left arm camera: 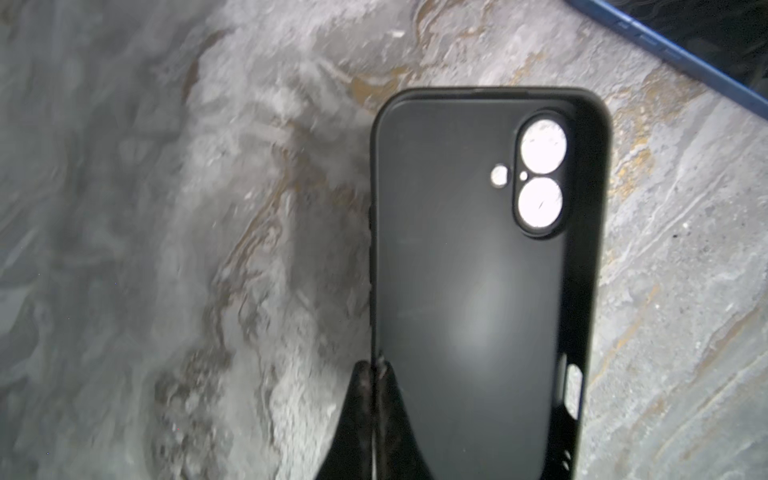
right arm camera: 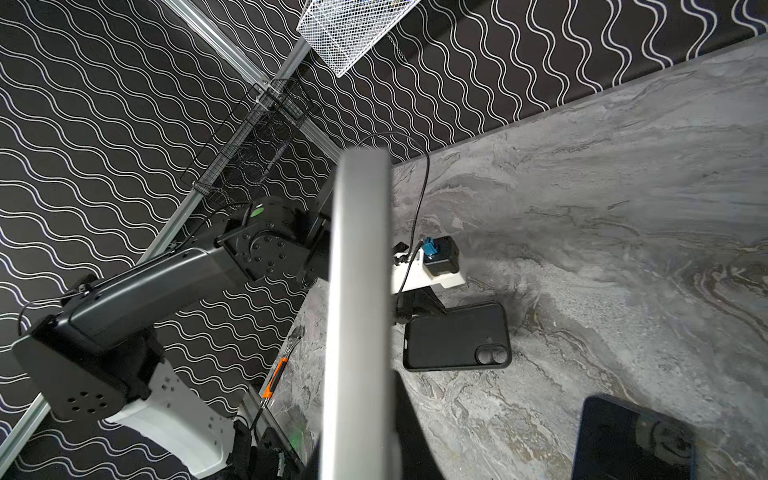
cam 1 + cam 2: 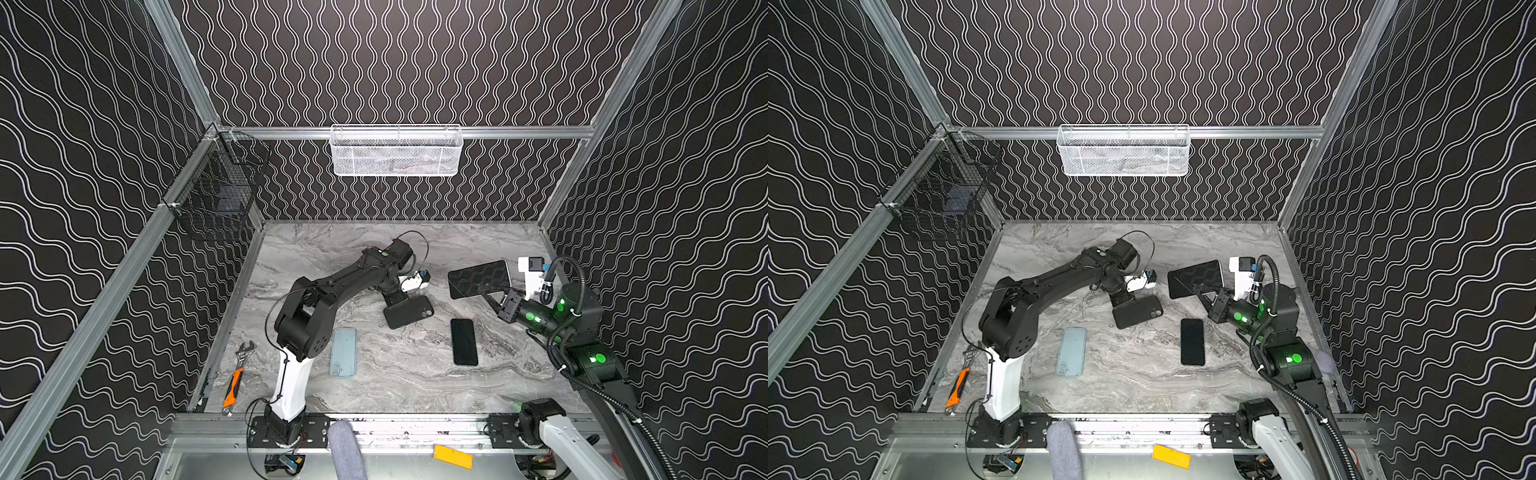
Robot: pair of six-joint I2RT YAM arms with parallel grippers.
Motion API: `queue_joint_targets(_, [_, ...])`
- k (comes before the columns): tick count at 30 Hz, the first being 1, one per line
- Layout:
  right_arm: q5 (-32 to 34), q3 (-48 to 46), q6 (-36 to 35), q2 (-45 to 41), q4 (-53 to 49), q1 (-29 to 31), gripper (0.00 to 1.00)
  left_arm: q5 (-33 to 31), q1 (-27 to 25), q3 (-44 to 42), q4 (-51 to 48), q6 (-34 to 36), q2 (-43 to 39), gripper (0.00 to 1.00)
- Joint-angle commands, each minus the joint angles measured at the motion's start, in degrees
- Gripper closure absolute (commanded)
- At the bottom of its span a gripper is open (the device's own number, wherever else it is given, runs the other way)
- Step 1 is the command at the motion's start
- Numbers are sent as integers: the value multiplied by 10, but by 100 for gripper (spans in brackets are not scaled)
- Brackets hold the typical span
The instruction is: Put the phone into the phone case
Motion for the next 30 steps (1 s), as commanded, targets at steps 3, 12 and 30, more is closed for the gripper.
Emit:
queue_joint_targets(3, [-1,-5,6,-2,12,0,100,23,5,31,-10,41,31,100])
queue_joint_targets(12, [2,-19,-6,19,4,0,100,-24,16,8,44,-6,7,47])
queue_joint_targets(30, [10,-20,-31,65,26,0,100,-78,58,-359,206,-784,-309,33])
